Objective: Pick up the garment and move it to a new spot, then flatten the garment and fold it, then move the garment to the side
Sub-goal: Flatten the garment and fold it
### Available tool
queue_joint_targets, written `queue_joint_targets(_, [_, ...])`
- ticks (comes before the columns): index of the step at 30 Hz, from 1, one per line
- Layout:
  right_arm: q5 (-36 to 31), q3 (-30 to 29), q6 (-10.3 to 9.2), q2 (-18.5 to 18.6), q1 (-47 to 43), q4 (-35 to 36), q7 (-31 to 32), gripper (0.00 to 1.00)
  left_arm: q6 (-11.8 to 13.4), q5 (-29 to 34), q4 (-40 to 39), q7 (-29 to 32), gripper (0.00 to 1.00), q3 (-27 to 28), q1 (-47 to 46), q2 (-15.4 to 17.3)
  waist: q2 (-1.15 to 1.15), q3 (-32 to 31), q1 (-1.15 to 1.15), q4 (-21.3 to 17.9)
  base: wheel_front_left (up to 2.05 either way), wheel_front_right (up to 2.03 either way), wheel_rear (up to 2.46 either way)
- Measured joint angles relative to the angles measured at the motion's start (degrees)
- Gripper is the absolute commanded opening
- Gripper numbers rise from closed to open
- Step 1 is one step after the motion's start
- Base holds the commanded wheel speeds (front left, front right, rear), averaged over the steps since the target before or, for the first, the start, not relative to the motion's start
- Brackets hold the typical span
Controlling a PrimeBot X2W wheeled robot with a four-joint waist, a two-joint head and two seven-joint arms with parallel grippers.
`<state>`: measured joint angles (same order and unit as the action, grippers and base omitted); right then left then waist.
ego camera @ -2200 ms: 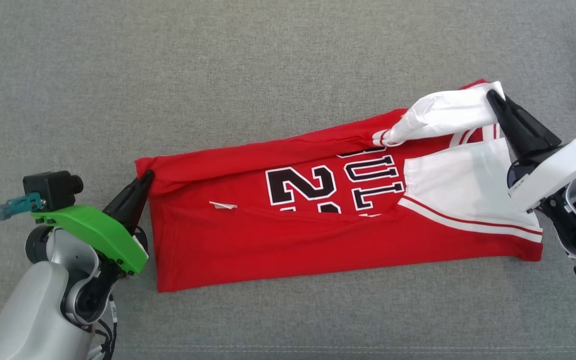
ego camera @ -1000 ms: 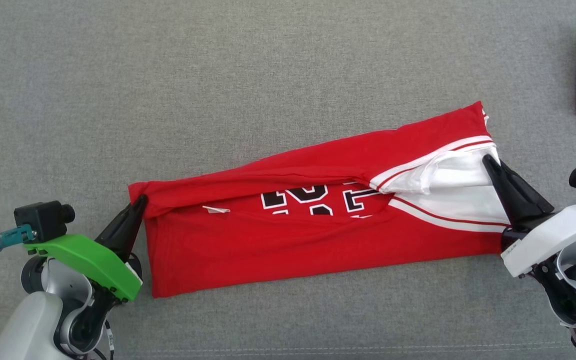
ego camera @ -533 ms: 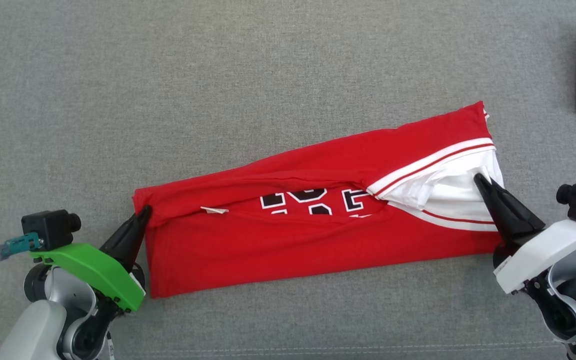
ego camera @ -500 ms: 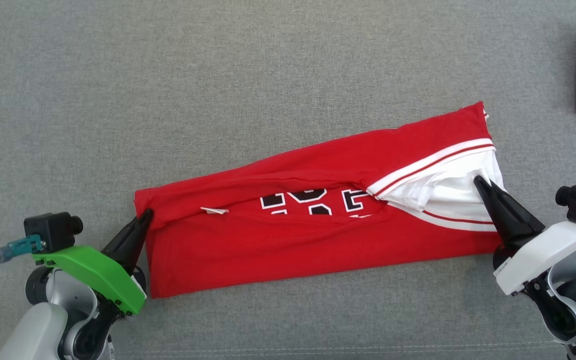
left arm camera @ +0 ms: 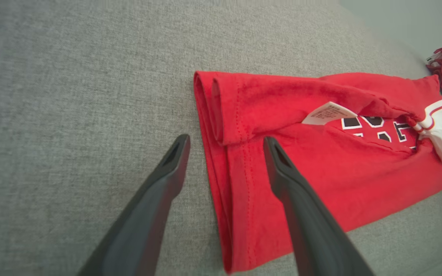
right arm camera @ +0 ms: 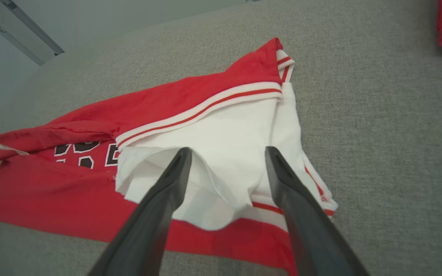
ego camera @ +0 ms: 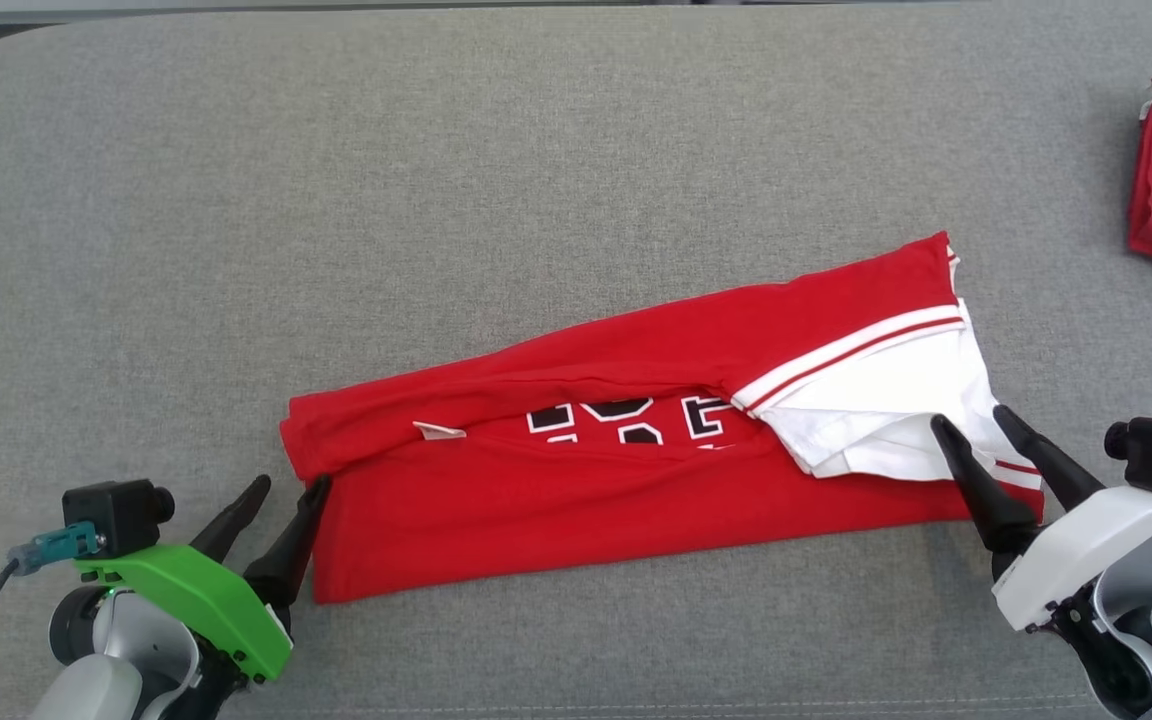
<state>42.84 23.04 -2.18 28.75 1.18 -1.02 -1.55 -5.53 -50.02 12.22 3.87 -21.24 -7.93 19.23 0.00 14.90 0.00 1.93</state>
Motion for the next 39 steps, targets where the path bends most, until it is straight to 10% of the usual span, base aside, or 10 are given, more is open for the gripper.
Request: queue_joint_targets(39, [6.73, -7.13, -2.48, -0.2, 2.09, -13.59, 1.63, 1.0, 8.57, 15.03, -9.65, -17.56, 1.0, 0.62, 7.99, -2.59, 0.0, -7.07, 0.0, 5.26, 0.0, 0.0, 0.0])
